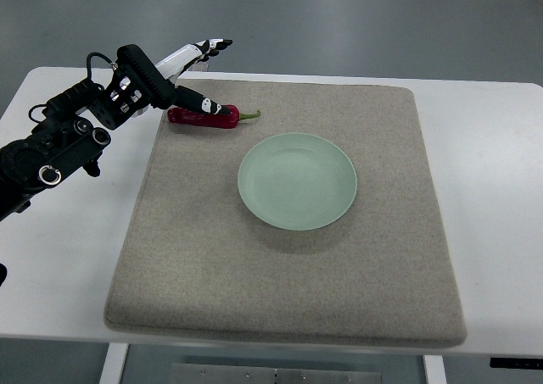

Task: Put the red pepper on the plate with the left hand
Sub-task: 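Move the left hand toward the red pepper and lower it, then close the left hand fingers around the red pepper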

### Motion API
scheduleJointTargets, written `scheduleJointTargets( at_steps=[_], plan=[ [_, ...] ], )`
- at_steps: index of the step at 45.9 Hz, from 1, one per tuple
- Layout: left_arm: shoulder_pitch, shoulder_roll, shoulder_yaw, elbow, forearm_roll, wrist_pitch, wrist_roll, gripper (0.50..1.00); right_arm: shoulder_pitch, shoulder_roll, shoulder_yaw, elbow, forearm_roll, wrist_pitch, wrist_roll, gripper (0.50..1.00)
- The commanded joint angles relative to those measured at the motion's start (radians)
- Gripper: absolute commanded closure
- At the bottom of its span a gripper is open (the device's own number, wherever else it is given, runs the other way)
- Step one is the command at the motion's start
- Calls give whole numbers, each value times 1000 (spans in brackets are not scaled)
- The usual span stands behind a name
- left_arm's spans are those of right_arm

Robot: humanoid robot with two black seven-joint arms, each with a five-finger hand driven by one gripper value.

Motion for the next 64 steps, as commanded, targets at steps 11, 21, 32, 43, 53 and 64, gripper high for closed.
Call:
scheduleJointTargets(
  at_steps=[11, 21, 32, 43, 53, 64],
  plan=[
    [-4, -9, 14, 13, 189, 7, 37, 514, 0, 0, 0, 0, 0, 0, 0, 572],
    [-26, -8, 93, 48, 209, 69, 57, 519, 0, 0, 0, 0, 0, 0, 0, 572],
    [-44, -6, 146, 71, 209, 95, 57, 559, 0, 0, 0, 0, 0, 0, 0, 572],
    [-46, -9, 219, 80, 209, 154, 57, 600, 0, 0, 0, 0, 0, 0, 0, 572],
    [-47, -25, 225, 103, 209, 160, 57, 649, 0, 0, 0, 0, 0, 0, 0, 572],
    [-52, -46, 227, 126, 211, 161, 57, 690, 0, 0, 0, 0, 0, 0, 0, 572]
  ],
)
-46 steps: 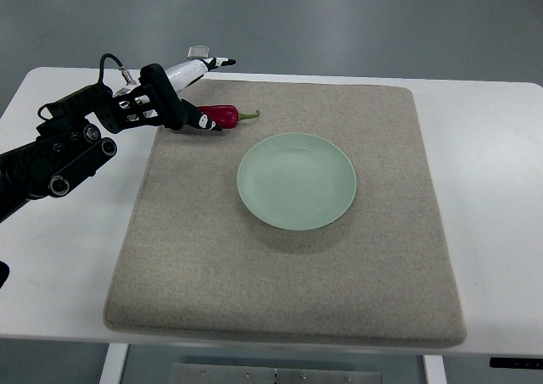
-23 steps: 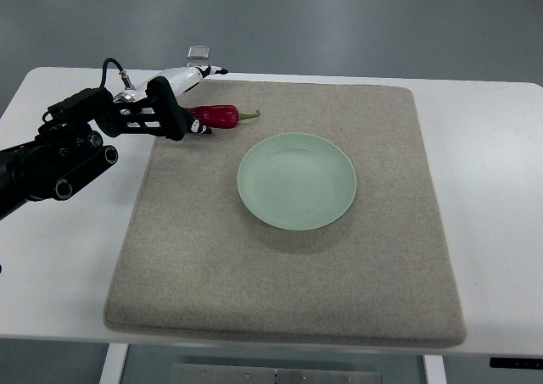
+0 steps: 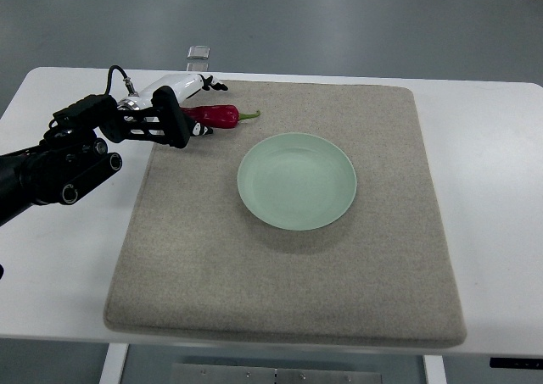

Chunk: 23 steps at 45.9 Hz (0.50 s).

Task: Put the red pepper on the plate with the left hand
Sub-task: 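Close the left hand fingers around the red pepper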

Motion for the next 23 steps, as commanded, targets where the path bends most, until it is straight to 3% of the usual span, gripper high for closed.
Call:
scheduleJointTargets(
  at_steps=[1, 23],
  plan=[
    [0, -12, 3, 16, 1, 3, 0, 694, 0, 0, 0, 0, 0, 0, 0, 572],
    [-2, -29, 45, 41, -1, 40, -2, 699, 0, 0, 0, 0, 0, 0, 0, 572]
  ],
)
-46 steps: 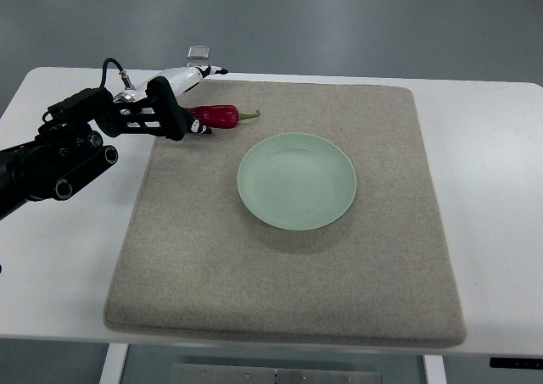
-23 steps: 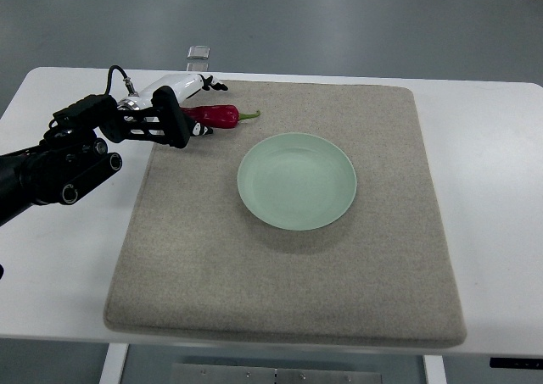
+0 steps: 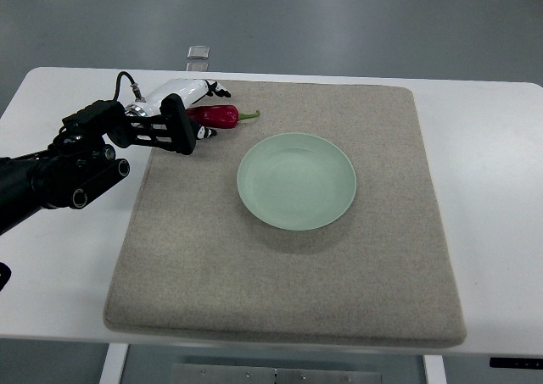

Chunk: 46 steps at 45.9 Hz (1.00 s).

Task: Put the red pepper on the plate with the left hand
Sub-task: 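Close the left hand fingers around the red pepper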

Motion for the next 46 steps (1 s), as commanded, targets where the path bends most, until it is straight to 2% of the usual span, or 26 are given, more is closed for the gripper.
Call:
scheduleJointTargets(
  at_steps=[1, 13, 28, 46],
  plan=[
    [0, 0, 0, 0, 0, 0, 0, 699, 0, 0, 0, 0, 0, 0, 0, 572],
    [0, -11, 0, 0, -1, 0, 0, 718, 0, 0, 0, 0, 0, 0, 0, 572],
    [-7, -9, 2, 0, -3, 0, 0, 791, 0, 0, 0, 0, 0, 0, 0, 572],
    [-9, -2, 2, 2, -3, 9, -5, 791, 0, 0, 0, 0, 0, 0, 0, 572]
  ],
)
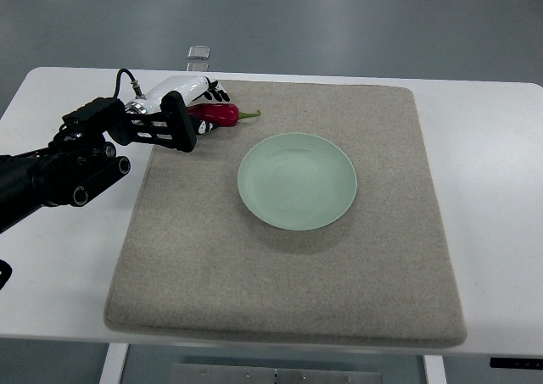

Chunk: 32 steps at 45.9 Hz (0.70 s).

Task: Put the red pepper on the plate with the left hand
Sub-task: 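Close the left hand fingers around the red pepper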

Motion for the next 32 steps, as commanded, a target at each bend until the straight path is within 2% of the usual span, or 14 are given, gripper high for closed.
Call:
scheduleJointTargets(
  at_steps=[1, 13, 32],
  plan=[
    [-1, 0, 1, 1, 0, 2, -3, 791, 0, 0, 0, 0, 0, 0, 0, 572],
    [1, 2, 1, -1, 2, 5, -14, 774, 0, 0, 0, 0, 0, 0, 0, 572],
    [1, 2, 36, 1, 0, 6, -14, 791, 0, 0, 0, 0, 0, 0, 0, 572]
  ],
)
